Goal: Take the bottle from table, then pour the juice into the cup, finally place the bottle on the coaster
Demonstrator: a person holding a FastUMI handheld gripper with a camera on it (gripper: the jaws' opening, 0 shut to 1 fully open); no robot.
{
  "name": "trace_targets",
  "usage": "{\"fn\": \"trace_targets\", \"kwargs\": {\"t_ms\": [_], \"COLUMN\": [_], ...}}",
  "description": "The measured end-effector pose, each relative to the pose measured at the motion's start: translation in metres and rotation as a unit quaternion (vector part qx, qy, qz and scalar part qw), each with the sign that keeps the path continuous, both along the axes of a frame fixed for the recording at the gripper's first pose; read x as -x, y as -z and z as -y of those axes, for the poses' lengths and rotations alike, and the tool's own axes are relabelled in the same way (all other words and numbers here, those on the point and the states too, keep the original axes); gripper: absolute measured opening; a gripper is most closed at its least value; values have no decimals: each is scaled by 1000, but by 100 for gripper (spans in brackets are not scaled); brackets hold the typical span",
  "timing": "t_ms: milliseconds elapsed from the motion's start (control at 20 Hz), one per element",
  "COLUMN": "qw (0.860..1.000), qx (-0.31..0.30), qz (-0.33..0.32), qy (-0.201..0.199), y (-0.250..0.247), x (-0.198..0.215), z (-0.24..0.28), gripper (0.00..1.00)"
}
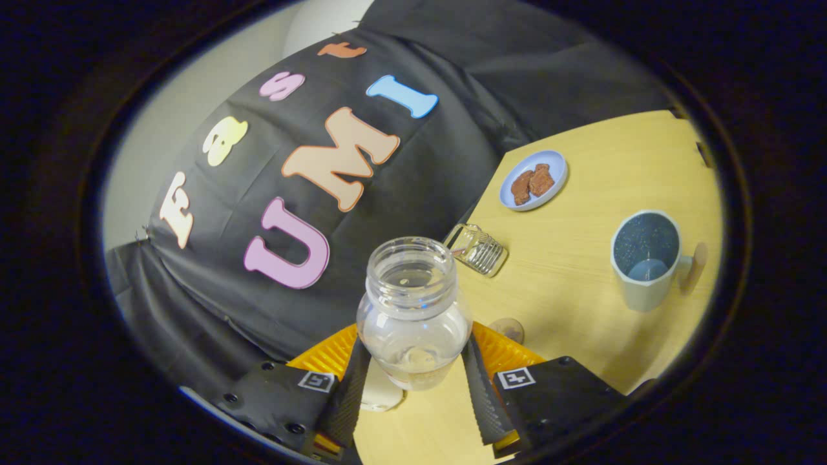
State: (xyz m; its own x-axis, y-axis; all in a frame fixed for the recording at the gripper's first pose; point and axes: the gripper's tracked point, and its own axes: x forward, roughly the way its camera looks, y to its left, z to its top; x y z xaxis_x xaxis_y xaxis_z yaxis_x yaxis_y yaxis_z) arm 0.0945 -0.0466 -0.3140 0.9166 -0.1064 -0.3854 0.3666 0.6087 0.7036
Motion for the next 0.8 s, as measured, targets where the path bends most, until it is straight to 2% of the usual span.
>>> {"fn": "trace_targets", "kwargs": {"t_ms": [250, 450, 800], "qw": [995, 990, 969], "qx": [-80, -111, -180], "qz": [48, 67, 119], "qy": [29, 52, 120], "y": [-18, -20, -30], "x": [-12, -17, -13], "z": [9, 22, 54], "gripper": [76, 76, 75]}}
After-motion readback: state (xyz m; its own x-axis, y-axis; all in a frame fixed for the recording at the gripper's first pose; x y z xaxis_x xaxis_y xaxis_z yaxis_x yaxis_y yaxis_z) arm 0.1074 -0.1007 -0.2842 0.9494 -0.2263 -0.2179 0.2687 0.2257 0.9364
